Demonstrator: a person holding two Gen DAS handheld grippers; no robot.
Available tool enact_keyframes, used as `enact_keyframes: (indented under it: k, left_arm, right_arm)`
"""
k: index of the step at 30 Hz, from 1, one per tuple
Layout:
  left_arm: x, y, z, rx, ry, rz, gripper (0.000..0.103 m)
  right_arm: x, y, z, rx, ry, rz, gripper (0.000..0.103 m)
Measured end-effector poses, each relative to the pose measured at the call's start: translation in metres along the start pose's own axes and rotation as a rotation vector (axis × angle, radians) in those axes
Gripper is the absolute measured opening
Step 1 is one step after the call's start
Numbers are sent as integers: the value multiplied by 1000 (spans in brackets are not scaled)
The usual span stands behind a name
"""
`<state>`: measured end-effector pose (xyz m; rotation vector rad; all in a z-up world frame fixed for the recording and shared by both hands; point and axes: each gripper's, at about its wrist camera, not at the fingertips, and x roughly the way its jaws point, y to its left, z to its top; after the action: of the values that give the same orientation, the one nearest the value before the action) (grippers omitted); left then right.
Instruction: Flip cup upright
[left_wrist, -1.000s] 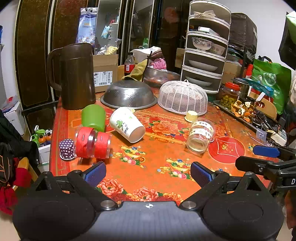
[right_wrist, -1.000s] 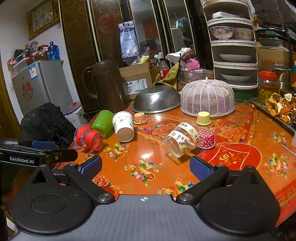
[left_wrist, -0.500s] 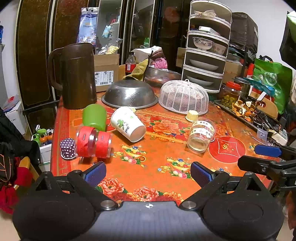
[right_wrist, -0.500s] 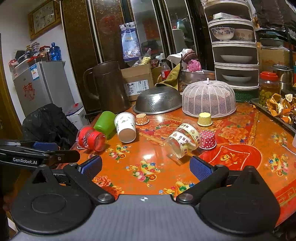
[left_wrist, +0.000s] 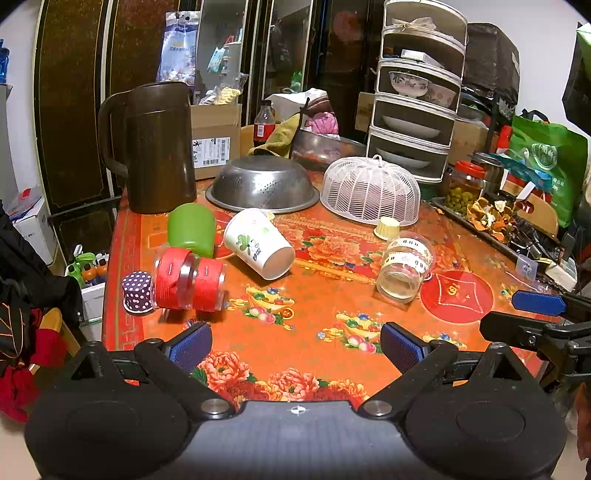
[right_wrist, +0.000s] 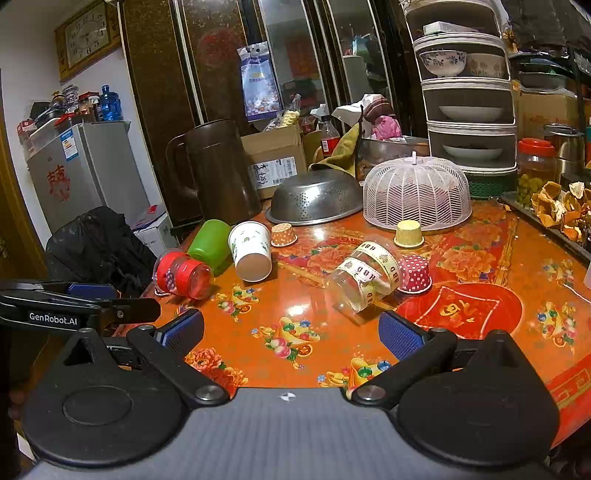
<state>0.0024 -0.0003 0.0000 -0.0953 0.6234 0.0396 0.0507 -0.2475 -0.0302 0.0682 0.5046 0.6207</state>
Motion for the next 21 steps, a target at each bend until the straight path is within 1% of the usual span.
enact_keyframes:
  k: [18,21]
  left_arm:
    - [2,0,-1,-6,8,4,99]
    - [2,-1,-1,2,4,14,99]
  right_arm:
    - [2,-5,0,20,11,-5,102]
    - [2,-5,0,20,12,-5,102]
